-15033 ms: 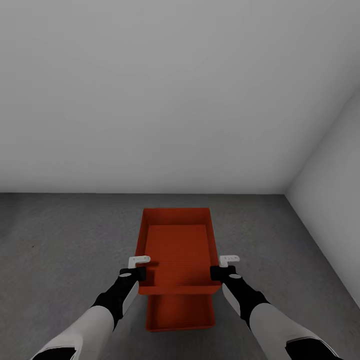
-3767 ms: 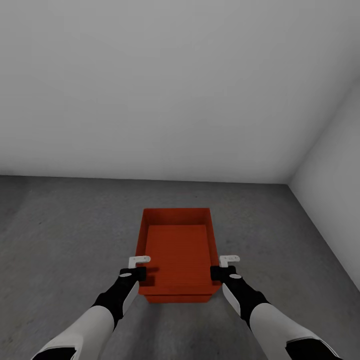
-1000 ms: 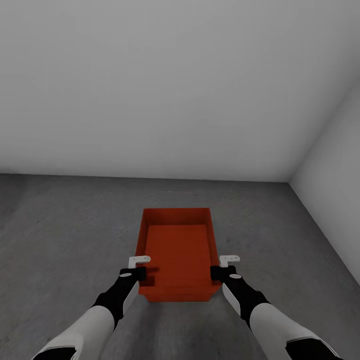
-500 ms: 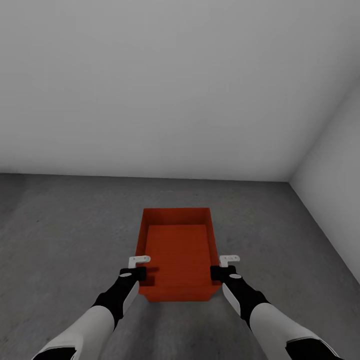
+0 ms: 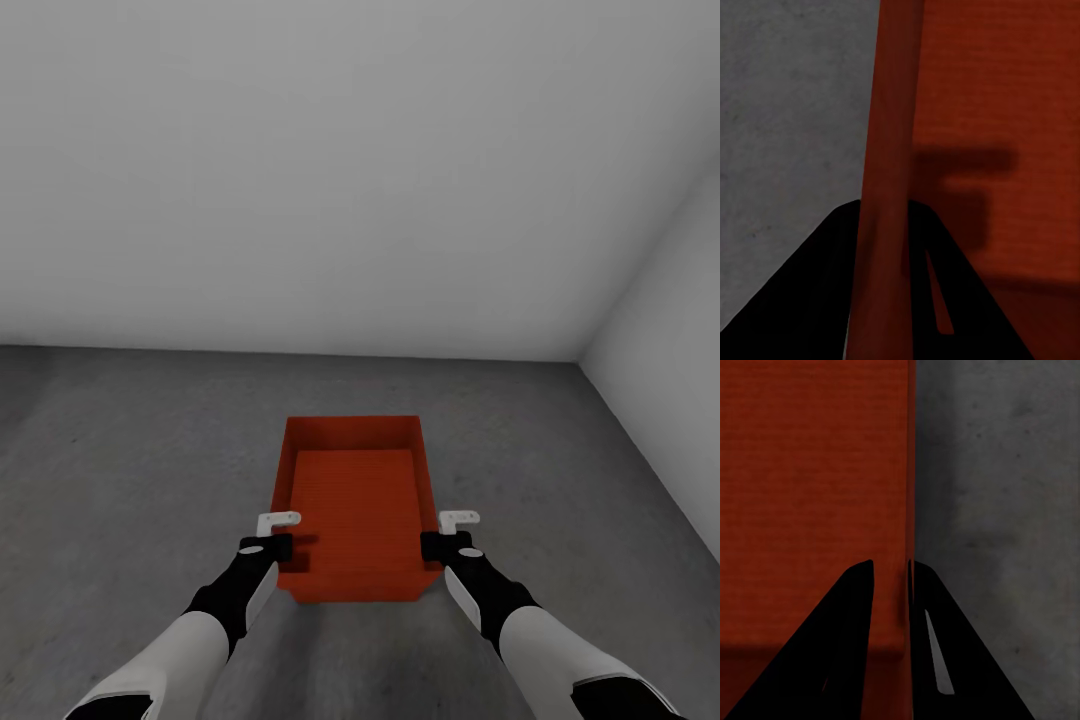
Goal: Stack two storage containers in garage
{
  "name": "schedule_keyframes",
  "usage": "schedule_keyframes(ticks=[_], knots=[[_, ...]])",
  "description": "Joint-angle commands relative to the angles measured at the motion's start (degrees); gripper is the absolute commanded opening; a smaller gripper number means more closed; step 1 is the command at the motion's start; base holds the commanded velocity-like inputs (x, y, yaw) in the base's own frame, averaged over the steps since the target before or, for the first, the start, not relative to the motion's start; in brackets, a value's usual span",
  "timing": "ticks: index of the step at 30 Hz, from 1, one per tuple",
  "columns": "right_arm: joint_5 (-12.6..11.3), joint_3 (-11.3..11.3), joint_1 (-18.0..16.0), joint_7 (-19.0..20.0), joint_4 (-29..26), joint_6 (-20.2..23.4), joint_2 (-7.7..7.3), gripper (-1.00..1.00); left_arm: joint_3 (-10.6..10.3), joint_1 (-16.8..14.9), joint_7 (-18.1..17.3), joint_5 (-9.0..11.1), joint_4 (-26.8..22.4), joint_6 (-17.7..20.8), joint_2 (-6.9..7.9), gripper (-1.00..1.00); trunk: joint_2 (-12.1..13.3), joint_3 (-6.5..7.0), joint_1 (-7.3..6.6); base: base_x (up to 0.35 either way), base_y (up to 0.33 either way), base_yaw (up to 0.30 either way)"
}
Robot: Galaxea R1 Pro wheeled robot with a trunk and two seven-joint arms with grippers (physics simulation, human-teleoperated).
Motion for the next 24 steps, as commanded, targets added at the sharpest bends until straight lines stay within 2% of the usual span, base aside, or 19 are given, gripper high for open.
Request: schedule_keyframes(ticks=[1, 24], knots=[[-1.1, -0.1, 0.0, 0.0, -0.1, 0.3, -0.01, -1.0, 2.1, 0.0, 3.4, 2.4, -3.1, 0.5, -0.08, -1.0, -0.4, -0.23, 0.22, 0.0, 0.0, 0.0], [-1.1, -0.1, 0.0, 0.0, -0.1, 0.3, -0.01, -1.0, 2.1, 0.0, 3.4, 2.4, -3.1, 0.5, -0.08, -1.0, -0.8, -0.41, 0.44, 0.0, 0.0, 0.0]])
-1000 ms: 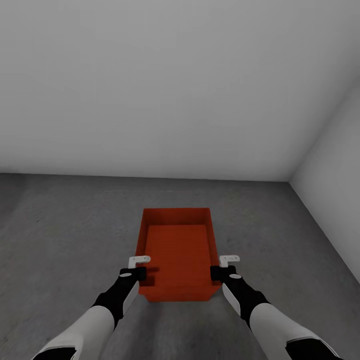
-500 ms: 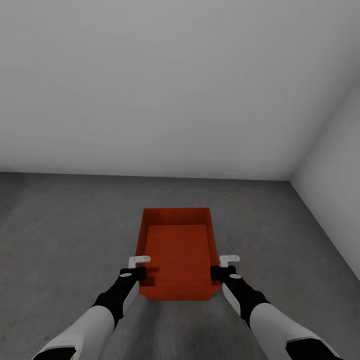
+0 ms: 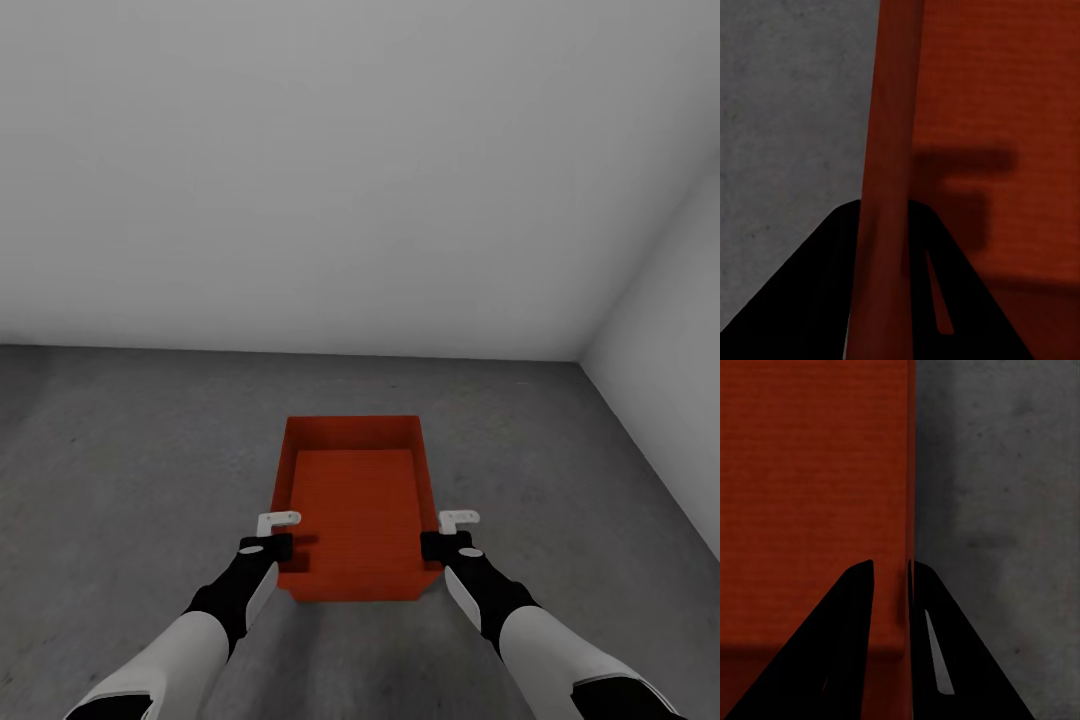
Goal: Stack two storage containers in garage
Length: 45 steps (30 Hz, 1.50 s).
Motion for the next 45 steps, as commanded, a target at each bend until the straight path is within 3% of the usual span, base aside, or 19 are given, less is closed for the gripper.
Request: schedule_keyframes(ticks=[1, 33, 34, 39, 45], knots=[[-1.2, -0.1, 0.0, 0.0, 0.0, 0.3, -0.01, -1.0, 2.1, 0.0, 3.4, 2.4, -3.0, 0.5, -0.08, -1.0, 0.0, -0.04, 0.0, 0.0, 0.0, 0.0], [-1.2, -0.1, 0.0, 0.0, 0.0, 0.3, -0.01, -1.0, 2.1, 0.0, 3.4, 2.4, -3.0, 0.6, -0.05, -1.0, 0.0, -0.04, 0.0, 0.023, 0.0, 0.0], [-0.7, 0.1, 0.0, -0.4, 0.2, 0.6, 0.03, -1.0, 0.5, 0.0, -0.1, 0.0, -0.5, 0.2, 0.18, -1.0, 0.0, -0.04, 0.0, 0.0, 0.0, 0.0], [0.8, 0.0, 0.0, -0.5, 0.3, 0.4, 0.4, -1.0, 0.5, 0.1, -0.1, 0.4, 0.0, 0.1, 0.23, -1.0, 0.0, -0.04, 0.0, 0.0, 0.0, 0.0], [0.1, 0.3, 0.0, -0.5, 0.3, 0.4, 0.04, -1.0, 0.5, 0.1, 0.0, 0.7, 0.2, 0.1, 0.26, -1.0, 0.0, -0.04, 0.0, 0.0, 0.0, 0.0]])
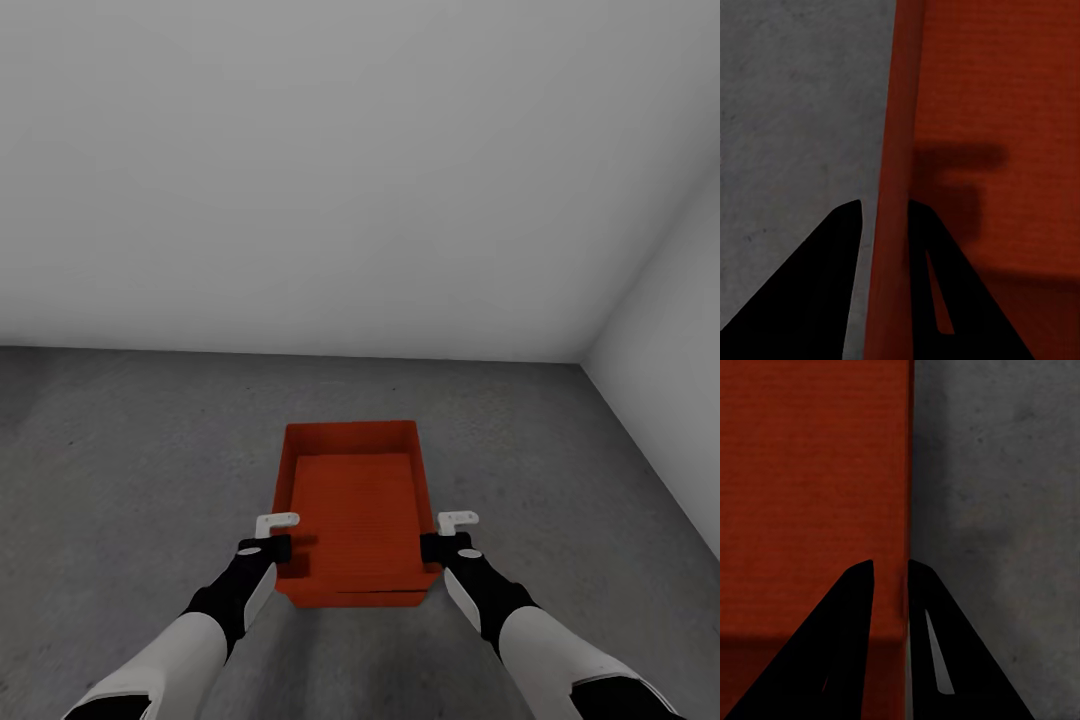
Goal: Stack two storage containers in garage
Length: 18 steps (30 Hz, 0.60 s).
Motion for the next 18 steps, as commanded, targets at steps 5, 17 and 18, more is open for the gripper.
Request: schedule_keyframes(ticks=[5, 17, 18], knots=[[-1.1, 0.4, 0.0, -0.5, -0.1, 0.3, -0.07, -1.0, 0.6, 0.0, 0.1, -0.4, -0.2, 0.3, -0.05, -1.0, 0.0, -0.04, -0.01, 0.0, 0.0, 0.0], [-1.4, 0.7, 0.0, -0.4, -0.1, 0.3, -0.08, -1.0, 0.6, 0.0, 0.1, -0.4, -0.2, 0.3, -0.05, -1.0, 0.0, -0.04, -0.01, 0.0, 0.0, 0.0], [-1.4, 0.7, 0.0, -0.4, -0.1, 0.4, -0.08, -1.0, 0.6, 0.0, 0.1, -0.4, -0.2, 0.3, -0.05, -1.0, 0.0, -0.04, -0.01, 0.0, 0.0, 0.0]])
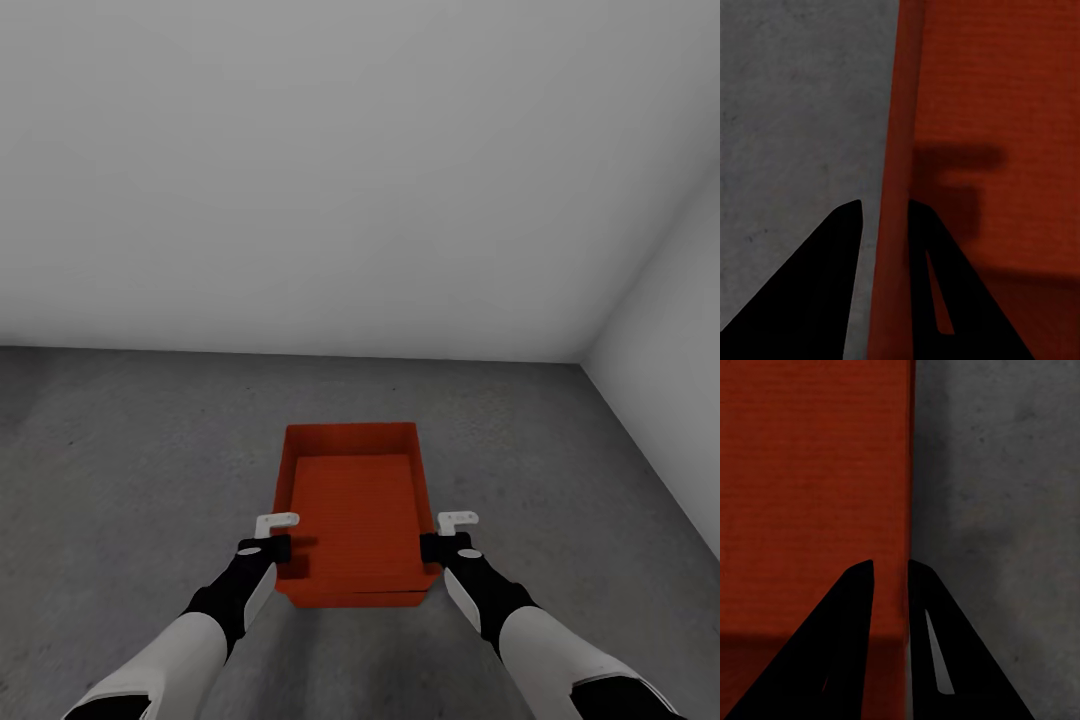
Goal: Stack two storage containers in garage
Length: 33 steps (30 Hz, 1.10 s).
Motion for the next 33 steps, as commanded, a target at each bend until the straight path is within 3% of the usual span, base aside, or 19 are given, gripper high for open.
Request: schedule_keyframes(ticks=[1, 11, 12, 13, 33], knots=[[-0.7, 0.2, 0.0, -0.4, -0.1, 0.4, -0.03, -1.0, 0.5, 0.0, 0.0, -0.2, -0.2, 0.3, -0.07, -1.0, 0.0, -0.04, -0.01, 0.0, 0.0, 0.0], [-0.7, -0.8, 0.0, -0.2, -0.1, 0.4, -0.06, -1.0, 0.5, 0.0, 0.0, -0.2, -0.2, 0.4, -0.07, -1.0, 0.0, -0.04, -0.01, 0.0, 0.0, 0.0], [-0.7, -0.8, 0.0, -0.2, -0.1, 0.4, -0.08, 1.0, 0.5, 0.0, 0.0, -0.2, -0.1, 0.4, -0.07, -1.0, 0.0, -0.04, -0.01, 0.0, 0.0, 0.0], [-0.8, -0.8, 0.0, -0.1, -0.1, 0.3, -0.1, 1.0, 0.5, 0.0, 0.0, -0.1, -0.1, 0.4, -0.09, 1.0, 0.0, -0.04, -0.01, 0.0, 0.0, 0.0], [-0.8, -0.8, 0.0, 0.0, -0.1, 0.4, -0.25, 1.0, 0.5, 0.0, 0.4, -0.2, -0.9, 0.3, -0.16, 1.0, 0.0, -0.04, -0.01, 0.0, 0.0, 0.0]])
